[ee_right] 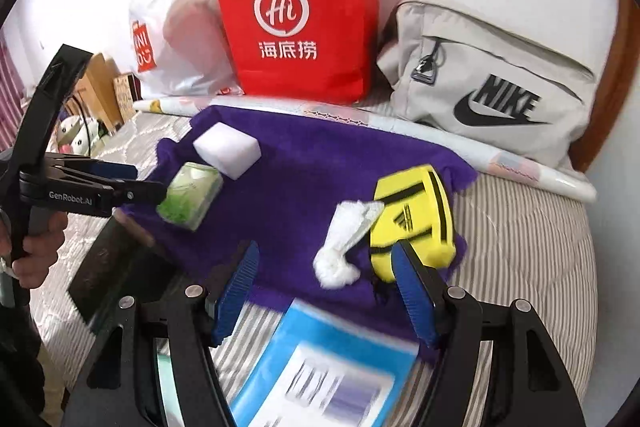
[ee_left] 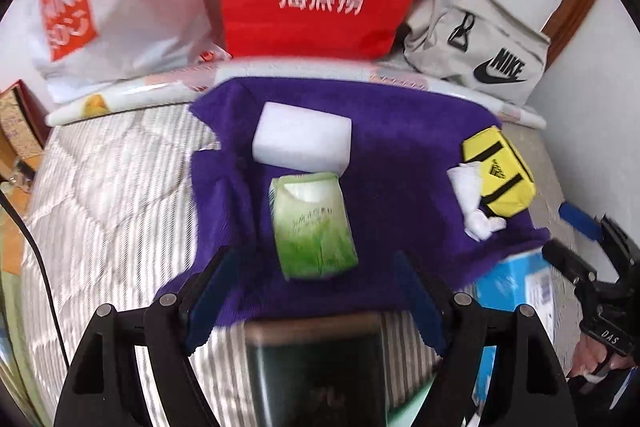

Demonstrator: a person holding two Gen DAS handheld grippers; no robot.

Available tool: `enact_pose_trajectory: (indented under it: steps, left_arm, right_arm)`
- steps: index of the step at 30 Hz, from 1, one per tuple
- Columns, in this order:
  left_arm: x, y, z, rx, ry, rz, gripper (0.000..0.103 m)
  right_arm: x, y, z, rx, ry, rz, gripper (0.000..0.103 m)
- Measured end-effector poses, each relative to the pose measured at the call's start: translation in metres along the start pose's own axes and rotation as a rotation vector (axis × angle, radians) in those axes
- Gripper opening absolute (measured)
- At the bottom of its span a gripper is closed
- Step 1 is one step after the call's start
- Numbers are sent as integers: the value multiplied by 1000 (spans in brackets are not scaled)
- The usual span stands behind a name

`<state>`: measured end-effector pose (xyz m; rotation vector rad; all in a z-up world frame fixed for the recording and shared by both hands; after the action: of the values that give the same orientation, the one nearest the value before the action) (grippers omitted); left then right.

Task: Organize soft objects
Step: 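Grasp the white sock with mint cuff with the left tool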

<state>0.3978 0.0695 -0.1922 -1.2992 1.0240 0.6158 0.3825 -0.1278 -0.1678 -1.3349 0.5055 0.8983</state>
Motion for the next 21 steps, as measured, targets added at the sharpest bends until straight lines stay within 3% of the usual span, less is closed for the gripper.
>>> enact_pose_trajectory:
  steps: [4, 13, 21]
  left_arm:
    - [-27, 21, -8, -18, 4, -37, 78]
    - [-65, 92, -31, -56, 70, -52, 78]
    - [-67, 145, -68, -23, 97, -31, 79]
  right_arm:
    - [-28, 24, 5, 45, -36, -6, 68]
    - [-100, 92, 25, 19, -56, -29, 68]
    - [-119, 146, 50, -32, -110, -35, 68]
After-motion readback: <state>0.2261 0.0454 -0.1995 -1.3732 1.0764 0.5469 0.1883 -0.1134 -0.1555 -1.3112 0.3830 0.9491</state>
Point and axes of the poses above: each gripper's, at about its wrist camera, not at the fingertips, and x roughly the way its jaws point, z to its left, y to its underside, the point moved 7 cm from there along x, roughly the way its jaws point, and after that the axes turned 13 degrees about x, right-handed, at the moved point
